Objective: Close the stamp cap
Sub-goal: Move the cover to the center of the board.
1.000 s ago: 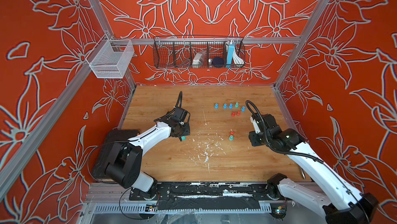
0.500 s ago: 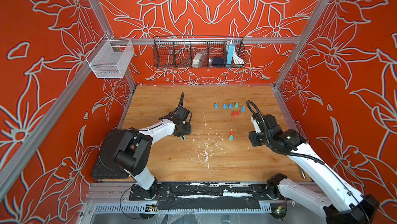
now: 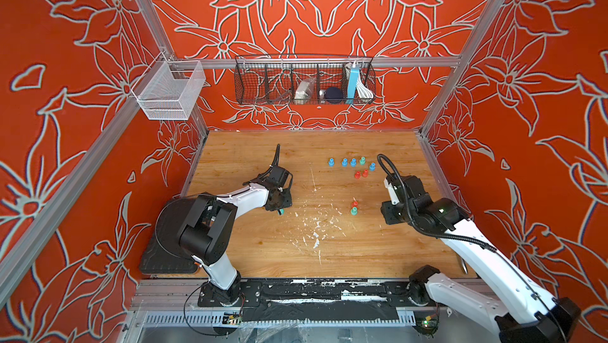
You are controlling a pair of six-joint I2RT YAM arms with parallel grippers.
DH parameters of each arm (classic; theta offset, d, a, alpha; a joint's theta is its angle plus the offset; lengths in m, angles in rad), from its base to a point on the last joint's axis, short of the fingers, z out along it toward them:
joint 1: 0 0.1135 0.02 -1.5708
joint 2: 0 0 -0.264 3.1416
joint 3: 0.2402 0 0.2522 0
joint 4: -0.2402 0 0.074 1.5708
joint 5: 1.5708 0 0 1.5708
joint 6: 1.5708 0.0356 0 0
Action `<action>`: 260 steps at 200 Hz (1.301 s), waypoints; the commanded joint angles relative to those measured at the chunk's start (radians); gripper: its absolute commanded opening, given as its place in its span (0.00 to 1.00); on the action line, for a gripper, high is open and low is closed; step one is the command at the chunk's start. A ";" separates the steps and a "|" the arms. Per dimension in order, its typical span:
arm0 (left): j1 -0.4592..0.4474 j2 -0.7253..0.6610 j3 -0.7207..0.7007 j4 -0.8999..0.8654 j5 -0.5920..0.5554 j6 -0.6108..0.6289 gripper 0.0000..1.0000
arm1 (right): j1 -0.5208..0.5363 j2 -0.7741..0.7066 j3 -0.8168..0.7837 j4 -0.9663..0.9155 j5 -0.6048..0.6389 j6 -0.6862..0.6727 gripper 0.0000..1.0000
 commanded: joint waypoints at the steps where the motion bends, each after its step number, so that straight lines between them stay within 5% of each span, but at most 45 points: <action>1: 0.004 -0.001 -0.016 0.003 0.001 -0.013 0.46 | 0.009 -0.011 -0.011 0.008 -0.003 0.015 0.44; 121: -0.033 0.090 -0.012 0.037 0.056 -0.026 0.46 | 0.009 -0.027 -0.014 0.013 -0.002 0.017 0.44; 260: -0.323 0.271 0.224 0.001 0.021 -0.111 0.45 | 0.009 -0.041 -0.017 0.015 0.006 0.020 0.44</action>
